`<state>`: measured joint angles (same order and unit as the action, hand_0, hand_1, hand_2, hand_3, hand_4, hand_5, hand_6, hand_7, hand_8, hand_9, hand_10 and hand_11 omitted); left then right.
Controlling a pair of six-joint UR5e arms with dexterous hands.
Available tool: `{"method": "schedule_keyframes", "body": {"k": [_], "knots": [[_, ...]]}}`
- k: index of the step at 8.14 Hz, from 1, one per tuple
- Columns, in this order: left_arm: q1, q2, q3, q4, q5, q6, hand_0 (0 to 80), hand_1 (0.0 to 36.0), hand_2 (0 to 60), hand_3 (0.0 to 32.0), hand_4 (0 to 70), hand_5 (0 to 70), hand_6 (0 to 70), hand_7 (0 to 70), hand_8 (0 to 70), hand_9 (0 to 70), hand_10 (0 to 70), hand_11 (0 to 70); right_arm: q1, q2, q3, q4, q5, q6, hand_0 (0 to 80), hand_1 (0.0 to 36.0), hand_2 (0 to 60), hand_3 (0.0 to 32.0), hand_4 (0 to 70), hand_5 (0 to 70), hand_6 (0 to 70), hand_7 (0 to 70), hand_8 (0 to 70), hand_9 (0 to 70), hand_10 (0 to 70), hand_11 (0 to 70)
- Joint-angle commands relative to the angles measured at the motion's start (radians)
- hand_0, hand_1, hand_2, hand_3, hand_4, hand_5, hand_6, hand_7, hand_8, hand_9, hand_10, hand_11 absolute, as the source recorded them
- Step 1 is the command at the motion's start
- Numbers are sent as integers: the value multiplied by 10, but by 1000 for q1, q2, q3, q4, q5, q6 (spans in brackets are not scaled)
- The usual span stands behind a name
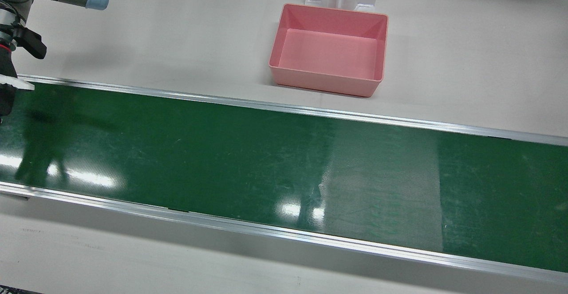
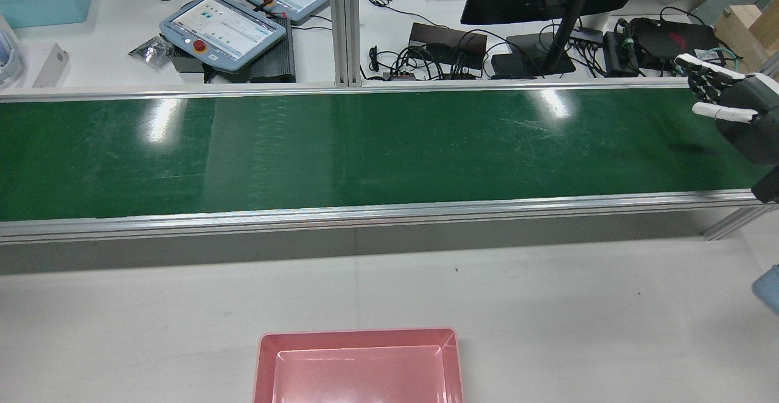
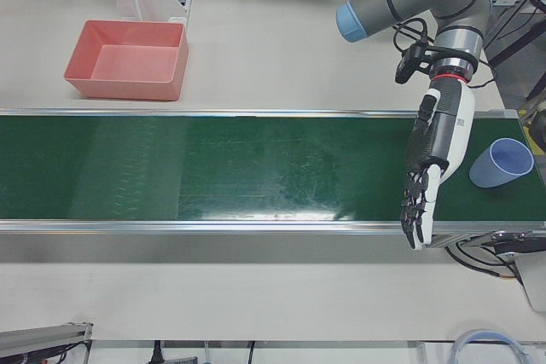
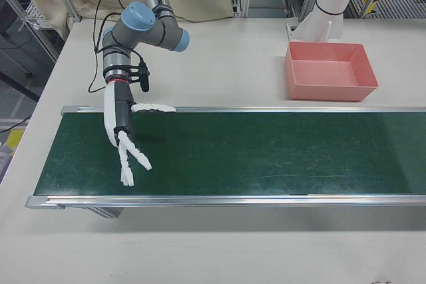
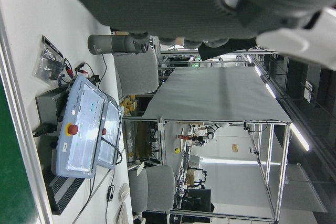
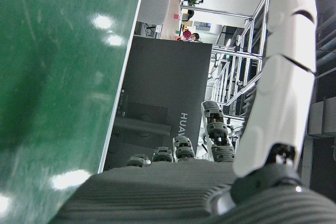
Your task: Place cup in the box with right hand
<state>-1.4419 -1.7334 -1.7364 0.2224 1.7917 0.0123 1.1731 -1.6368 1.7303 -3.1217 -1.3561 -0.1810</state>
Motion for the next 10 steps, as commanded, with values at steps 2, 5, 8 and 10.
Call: {"method": "schedule_keyframes", "body": {"k": [2,5,8,10], "knots": [[0,0,0,2,2,0,0,0,0,0,0,0,0,0,0,0,0,0,2,0,-5,0,0,0,507,201,96,0,18,55,42,104,16,50,1,22],[0,0,0,0,0,0,0,0,0,0,0,0,0,0,0,0,0,0,37,-5,-5,-34,-26,8,507,201,96,0,16,55,41,101,16,49,0,19],[0,0,0,0,0,0,0,0,0,0,0,0,0,0,0,0,0,0,42,2,-5,-26,-26,5,517,208,96,0,50,54,47,139,12,51,0,4],[0,0,0,0,0,0,0,0,0,0,0,0,0,0,0,0,0,0,48,2,-5,-23,-26,9,472,145,58,0,26,37,39,113,9,44,0,4]]}}
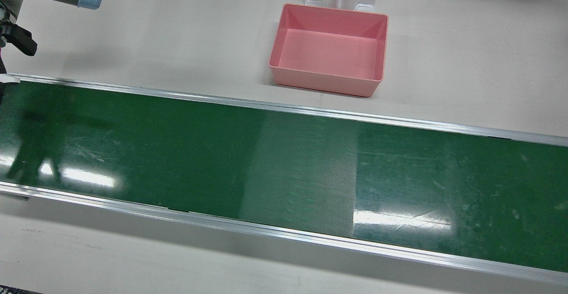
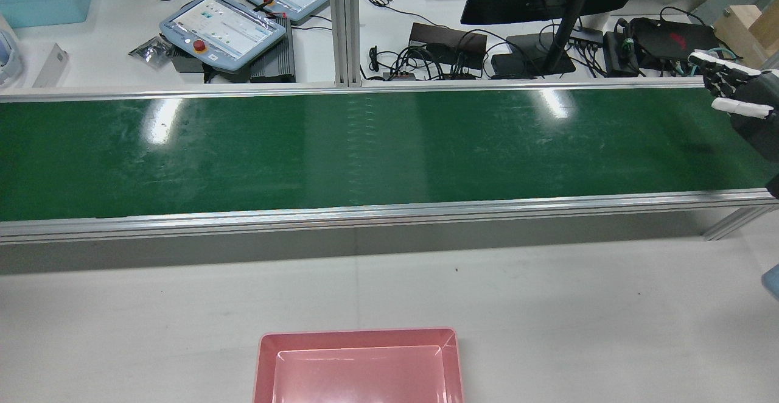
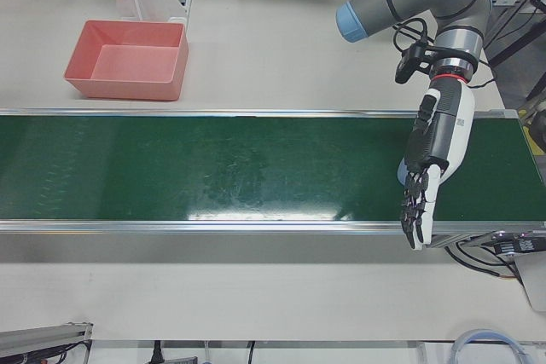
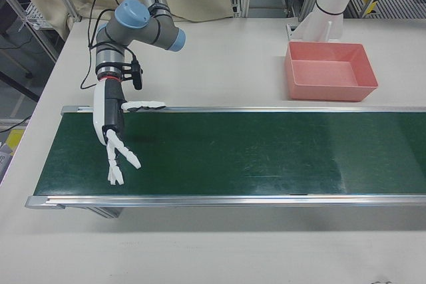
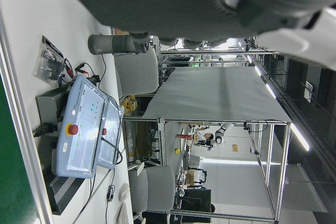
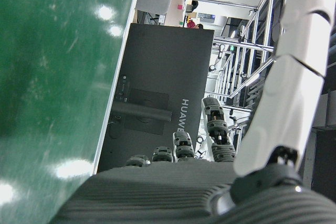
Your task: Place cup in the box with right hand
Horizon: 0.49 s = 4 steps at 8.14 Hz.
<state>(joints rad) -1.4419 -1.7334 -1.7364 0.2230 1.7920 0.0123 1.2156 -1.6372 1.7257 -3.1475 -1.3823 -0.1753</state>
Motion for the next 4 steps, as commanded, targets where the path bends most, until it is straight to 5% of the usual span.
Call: {"method": "schedule_keyframes", "body": {"k": [1,3,4], "knots": [[0,0,0,-1,0,0,0,0,0,0,0,0,0,0,0,0,0,0,5,2,0,4,0,3,464,123,29,0,28,32,38,114,9,45,0,3],[0,0,0,-1,0,0,0,0,0,0,0,0,0,0,0,0,0,0,5,3,0,4,0,3,456,137,126,0,30,32,39,123,1,23,10,28],[0,0,0,1,0,0,0,0,0,0,0,0,0,0,0,0,0,0,7,5,0,4,0,3,456,131,114,0,42,37,69,264,32,102,33,60]]}}
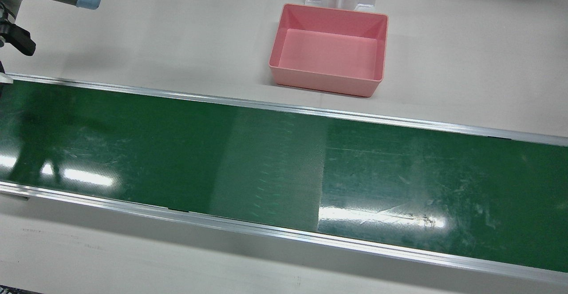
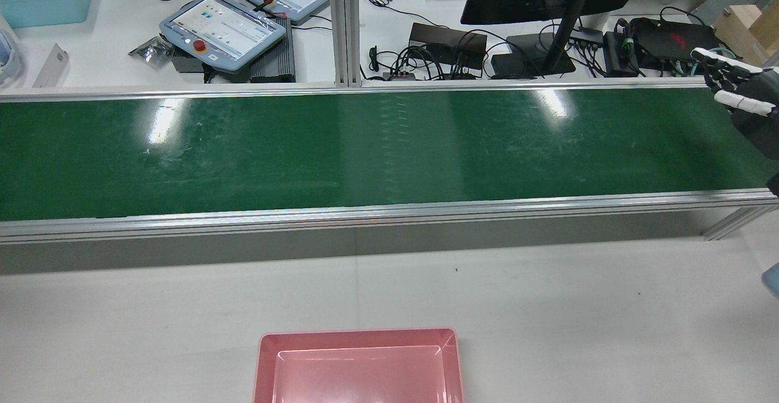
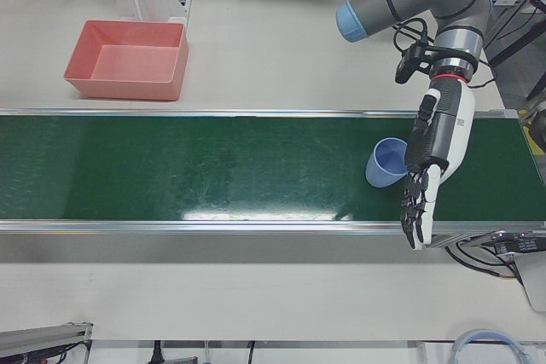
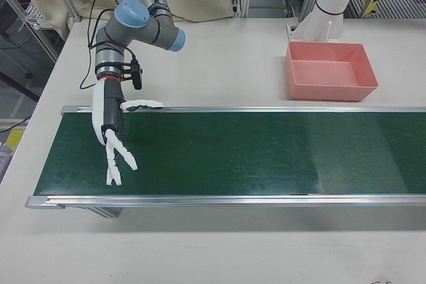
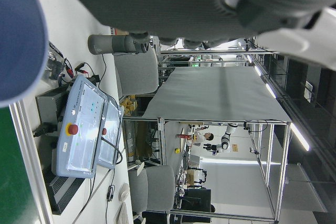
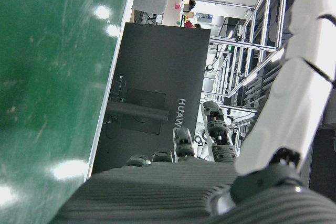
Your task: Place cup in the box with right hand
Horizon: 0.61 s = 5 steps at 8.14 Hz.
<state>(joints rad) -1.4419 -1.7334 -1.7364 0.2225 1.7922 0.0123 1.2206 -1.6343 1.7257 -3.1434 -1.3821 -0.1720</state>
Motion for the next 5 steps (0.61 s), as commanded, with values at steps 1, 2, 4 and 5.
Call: {"method": "schedule_keyframes", "body": {"k": [1,2,4,5], "knots": [[0,0,0,0,-1,0,0,0,0,0,0,0,0,0,0,0,0,0,5,1,0,0,0,0,456,125,98,0,38,39,84,335,56,146,45,78],[0,0,0,0,1,0,0,0,0,0,0,0,0,0,0,0,0,0,5,1,0,0,0,0,457,127,98,0,34,39,79,306,51,134,44,76],[0,0,0,0,1,0,0,0,0,0,0,0,0,0,0,0,0,0,7,-1,0,0,0,0,457,129,101,0,31,40,76,290,48,128,43,75],[0,0,0,0,1,0,0,0,0,0,0,0,0,0,0,0,0,0,7,-1,0,0,0,0,457,130,106,0,32,40,76,290,47,126,43,75]]}}
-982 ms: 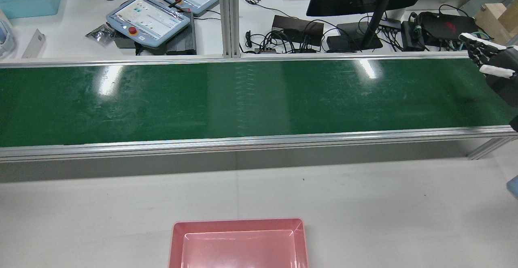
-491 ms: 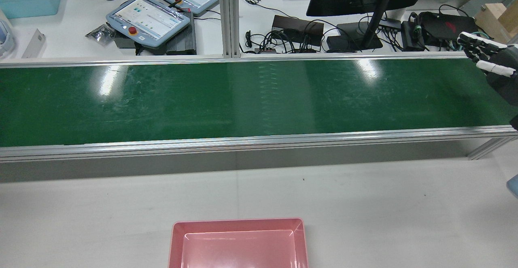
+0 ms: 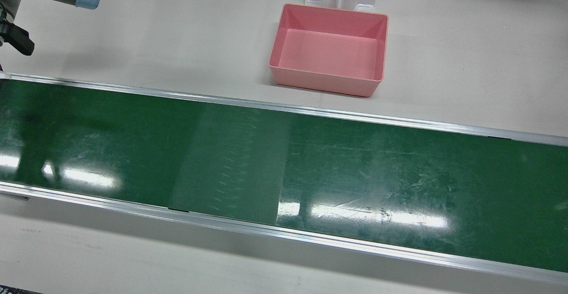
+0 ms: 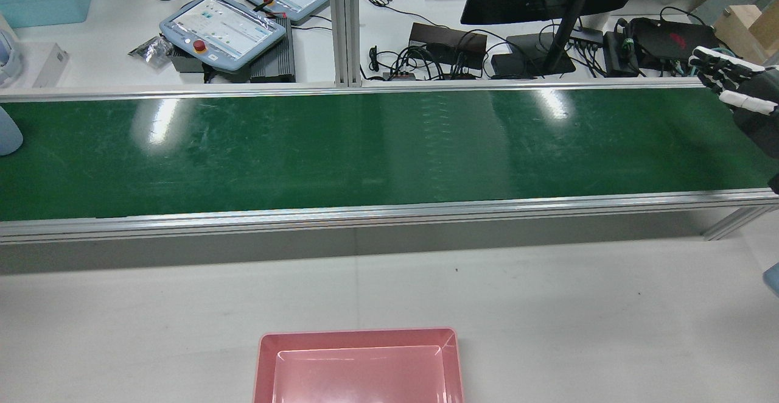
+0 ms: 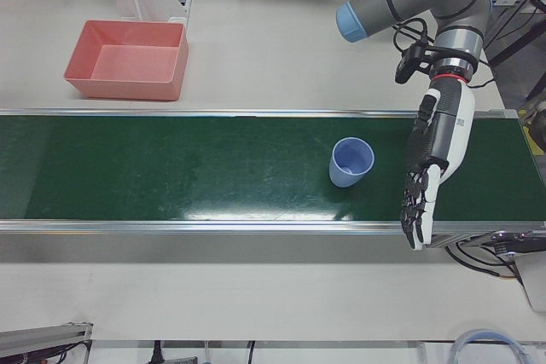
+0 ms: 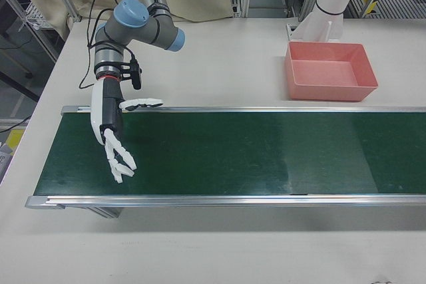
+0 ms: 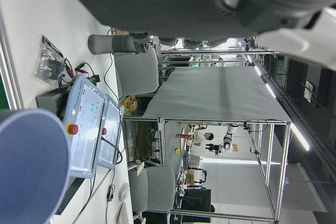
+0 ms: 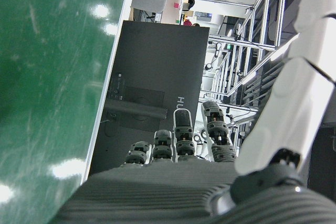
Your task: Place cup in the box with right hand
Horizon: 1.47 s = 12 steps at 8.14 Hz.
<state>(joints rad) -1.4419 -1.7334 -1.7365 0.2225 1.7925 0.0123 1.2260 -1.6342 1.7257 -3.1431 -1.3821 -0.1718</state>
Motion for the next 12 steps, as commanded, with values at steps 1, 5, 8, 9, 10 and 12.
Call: {"method": "schedule_keyframes", "body": {"k": [1,5,8,9,10,12], "knots": [[0,0,0,0,-1,0,0,0,0,0,0,0,0,0,0,0,0,0,1,-1,0,0,0,0,459,134,106,0,21,38,57,197,20,75,31,58],[0,0,0,0,1,0,0,0,0,0,0,0,0,0,0,0,0,0,3,-1,2,0,0,0,460,141,109,0,1,35,47,163,0,37,6,23],[0,0,0,0,-1,0,0,0,0,0,0,0,0,0,0,0,0,0,3,-3,0,0,0,0,461,141,109,0,1,36,47,164,0,40,7,24],[0,0,0,0,1,0,0,0,0,0,0,0,0,0,0,0,0,0,3,-3,0,0,0,0,460,142,112,0,2,36,48,167,1,43,7,25],[0,0,0,0,-1,0,0,0,0,0,0,0,0,0,0,0,0,0,3,-1,0,0,0,0,460,143,113,0,4,36,48,168,1,44,9,27],[0,0,0,0,1,0,0,0,0,0,0,0,0,0,0,0,0,0,3,-1,0,0,0,-2,461,142,114,0,5,36,48,168,1,44,8,27]]}}
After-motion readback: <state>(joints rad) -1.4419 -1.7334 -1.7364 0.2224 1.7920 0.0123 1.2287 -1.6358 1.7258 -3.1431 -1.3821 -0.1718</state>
